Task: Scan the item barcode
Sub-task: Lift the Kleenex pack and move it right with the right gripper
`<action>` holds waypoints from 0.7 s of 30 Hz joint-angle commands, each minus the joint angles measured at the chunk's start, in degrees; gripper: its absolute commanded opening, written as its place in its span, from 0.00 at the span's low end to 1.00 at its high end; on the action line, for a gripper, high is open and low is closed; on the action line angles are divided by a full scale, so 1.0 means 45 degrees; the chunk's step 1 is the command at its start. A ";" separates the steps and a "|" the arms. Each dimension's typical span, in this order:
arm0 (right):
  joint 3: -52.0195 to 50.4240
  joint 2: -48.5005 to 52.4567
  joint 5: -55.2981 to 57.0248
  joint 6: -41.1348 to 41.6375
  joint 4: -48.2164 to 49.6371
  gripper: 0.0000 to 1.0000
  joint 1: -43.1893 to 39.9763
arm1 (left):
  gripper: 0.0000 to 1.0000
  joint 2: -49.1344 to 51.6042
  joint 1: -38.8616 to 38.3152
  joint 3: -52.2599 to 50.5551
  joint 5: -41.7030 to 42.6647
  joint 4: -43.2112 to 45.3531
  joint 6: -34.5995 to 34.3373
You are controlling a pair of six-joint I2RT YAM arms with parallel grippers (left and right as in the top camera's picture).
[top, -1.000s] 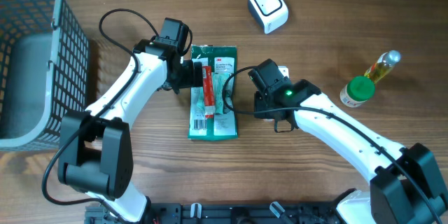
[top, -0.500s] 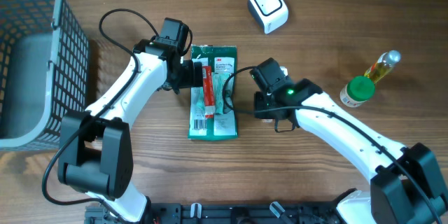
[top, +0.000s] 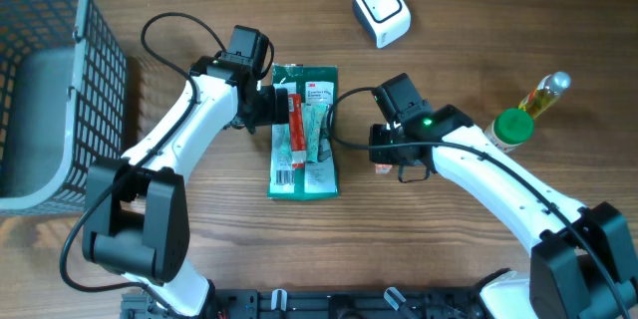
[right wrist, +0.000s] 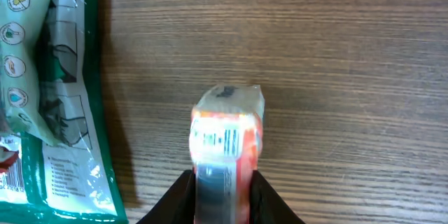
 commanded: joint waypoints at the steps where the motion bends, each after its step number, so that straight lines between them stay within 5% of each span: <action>1: -0.0427 -0.0102 -0.0053 -0.0112 0.0345 0.25 -0.0010 | 1.00 -0.0209 -0.0034 -0.0058 -0.0083 -0.0005 -0.0019; 15: 0.0233 -0.0476 -0.0117 -0.0413 0.0515 0.43 -0.0486 | 1.00 -0.0209 -0.0034 -0.0058 -0.0078 -0.0005 -0.0019; 18: 0.0228 -0.0437 -0.0097 -0.0427 -0.0087 0.36 -0.0957 | 1.00 -0.0209 -0.0034 -0.0058 -0.0078 0.0000 -0.0019; 21: 0.0223 -0.0413 -0.0015 -0.0418 -0.0627 0.08 -0.1277 | 1.00 -0.0209 -0.0034 -0.0058 -0.0078 -0.0005 -0.0019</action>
